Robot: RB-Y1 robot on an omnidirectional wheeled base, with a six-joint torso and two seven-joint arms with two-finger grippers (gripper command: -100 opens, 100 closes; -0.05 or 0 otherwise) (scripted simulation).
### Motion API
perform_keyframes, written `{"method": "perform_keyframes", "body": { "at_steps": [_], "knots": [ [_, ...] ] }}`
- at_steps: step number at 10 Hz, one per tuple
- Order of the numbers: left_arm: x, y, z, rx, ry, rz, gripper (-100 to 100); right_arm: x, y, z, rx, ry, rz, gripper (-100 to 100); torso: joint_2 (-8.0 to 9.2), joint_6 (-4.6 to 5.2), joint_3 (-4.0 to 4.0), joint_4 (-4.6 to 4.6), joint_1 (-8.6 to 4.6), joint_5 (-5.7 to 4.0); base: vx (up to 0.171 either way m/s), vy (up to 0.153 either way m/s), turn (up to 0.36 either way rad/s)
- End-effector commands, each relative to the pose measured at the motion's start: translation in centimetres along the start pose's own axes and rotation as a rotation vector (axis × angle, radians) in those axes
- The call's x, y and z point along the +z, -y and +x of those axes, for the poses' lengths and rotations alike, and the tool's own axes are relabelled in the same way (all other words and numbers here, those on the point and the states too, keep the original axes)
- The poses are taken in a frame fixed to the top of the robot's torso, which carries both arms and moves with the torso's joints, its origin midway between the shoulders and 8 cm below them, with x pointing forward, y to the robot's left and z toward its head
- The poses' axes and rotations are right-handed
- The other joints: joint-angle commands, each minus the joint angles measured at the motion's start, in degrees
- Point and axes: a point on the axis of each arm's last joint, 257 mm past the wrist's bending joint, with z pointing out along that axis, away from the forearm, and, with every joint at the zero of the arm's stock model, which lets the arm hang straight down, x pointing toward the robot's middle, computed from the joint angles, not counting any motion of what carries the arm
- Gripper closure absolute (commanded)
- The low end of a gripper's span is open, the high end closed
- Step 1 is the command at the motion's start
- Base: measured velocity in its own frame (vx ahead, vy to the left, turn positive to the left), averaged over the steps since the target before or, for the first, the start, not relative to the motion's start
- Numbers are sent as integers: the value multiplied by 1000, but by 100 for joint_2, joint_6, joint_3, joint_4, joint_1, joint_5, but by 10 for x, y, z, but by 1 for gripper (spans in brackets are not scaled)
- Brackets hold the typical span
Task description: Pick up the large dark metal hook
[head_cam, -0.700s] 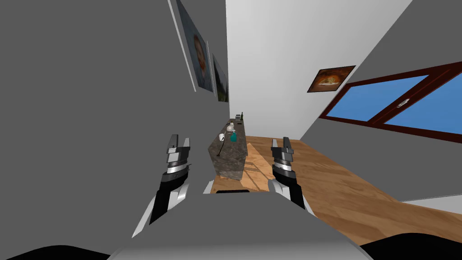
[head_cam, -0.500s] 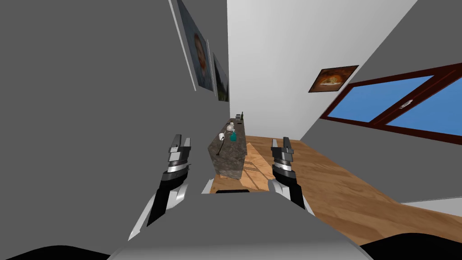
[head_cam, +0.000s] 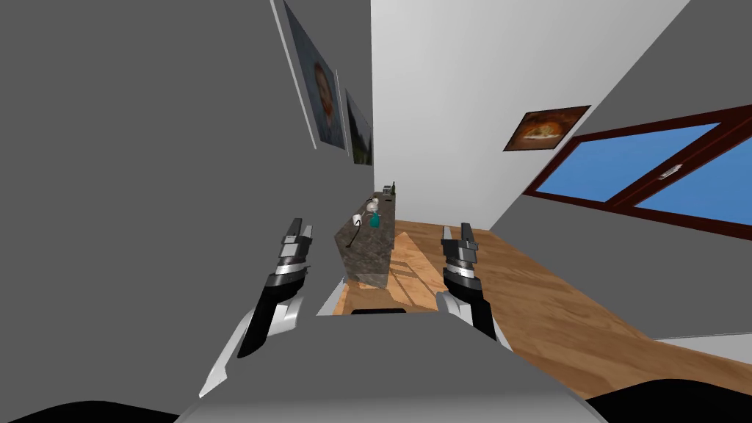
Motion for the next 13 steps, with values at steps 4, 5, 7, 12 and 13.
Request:
{"method": "perform_keyframes", "body": {
  "at_steps": [4,5,7,12,13],
  "knots": [
    [3,-31,-7,9,3,-101,-100,0,0,0,0,0,0,0,-15,0,-9,-3,-3,0,-37,-149,43],
    [3,-44,-11,10,9,-139,-100,0,0,0,0,0,0,0,-19,1,-11,-4,10,1,-29,-126,50],
    [3,-59,-17,10,16,-187,-100,0,0,0,0,0,0,0,-22,0,-12,-5,28,6,-22,-105,38],
    [-4,-106,-38,3,49,-329,-100,0,0,0,0,0,0,0,-25,1,-15,-6,6,0,1,-161,56],
    [-6,-110,-38,3,49,-344,-100,0,0,0,0,0,0,0,-30,0,-17,-7,9,2,11,-114,34]
  ]
}}
